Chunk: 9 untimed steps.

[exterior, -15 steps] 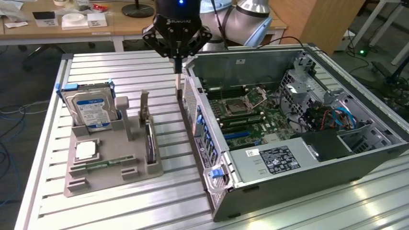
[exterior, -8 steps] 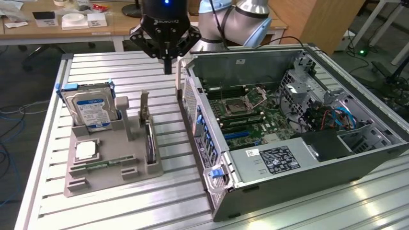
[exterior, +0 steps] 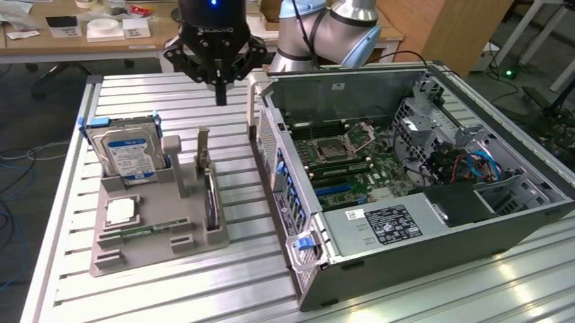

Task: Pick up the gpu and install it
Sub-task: 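Reach for the gpu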

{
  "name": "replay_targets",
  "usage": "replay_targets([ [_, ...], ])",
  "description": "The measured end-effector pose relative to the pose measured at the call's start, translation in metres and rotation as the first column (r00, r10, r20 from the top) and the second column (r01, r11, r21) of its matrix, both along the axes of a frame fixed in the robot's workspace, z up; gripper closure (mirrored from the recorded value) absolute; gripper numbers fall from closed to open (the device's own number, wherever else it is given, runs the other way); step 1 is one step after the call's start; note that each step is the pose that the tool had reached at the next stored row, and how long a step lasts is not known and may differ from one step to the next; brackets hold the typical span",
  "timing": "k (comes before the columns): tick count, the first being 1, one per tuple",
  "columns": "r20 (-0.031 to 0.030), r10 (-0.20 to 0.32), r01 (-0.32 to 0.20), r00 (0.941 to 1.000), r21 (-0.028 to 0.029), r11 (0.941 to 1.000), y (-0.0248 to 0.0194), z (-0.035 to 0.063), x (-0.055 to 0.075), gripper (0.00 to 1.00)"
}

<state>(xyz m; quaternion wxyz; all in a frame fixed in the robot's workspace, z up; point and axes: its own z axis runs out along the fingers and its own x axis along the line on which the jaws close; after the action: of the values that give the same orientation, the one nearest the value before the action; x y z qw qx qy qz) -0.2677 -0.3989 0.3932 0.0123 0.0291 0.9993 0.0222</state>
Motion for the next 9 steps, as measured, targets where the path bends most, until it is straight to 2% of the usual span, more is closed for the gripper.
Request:
replay_targets([
  [9, -0.0001, 0.024, -0.024, 0.9997, -0.0001, 0.9997, -0.0004, 0.0000, -0.019, 0.89],
])
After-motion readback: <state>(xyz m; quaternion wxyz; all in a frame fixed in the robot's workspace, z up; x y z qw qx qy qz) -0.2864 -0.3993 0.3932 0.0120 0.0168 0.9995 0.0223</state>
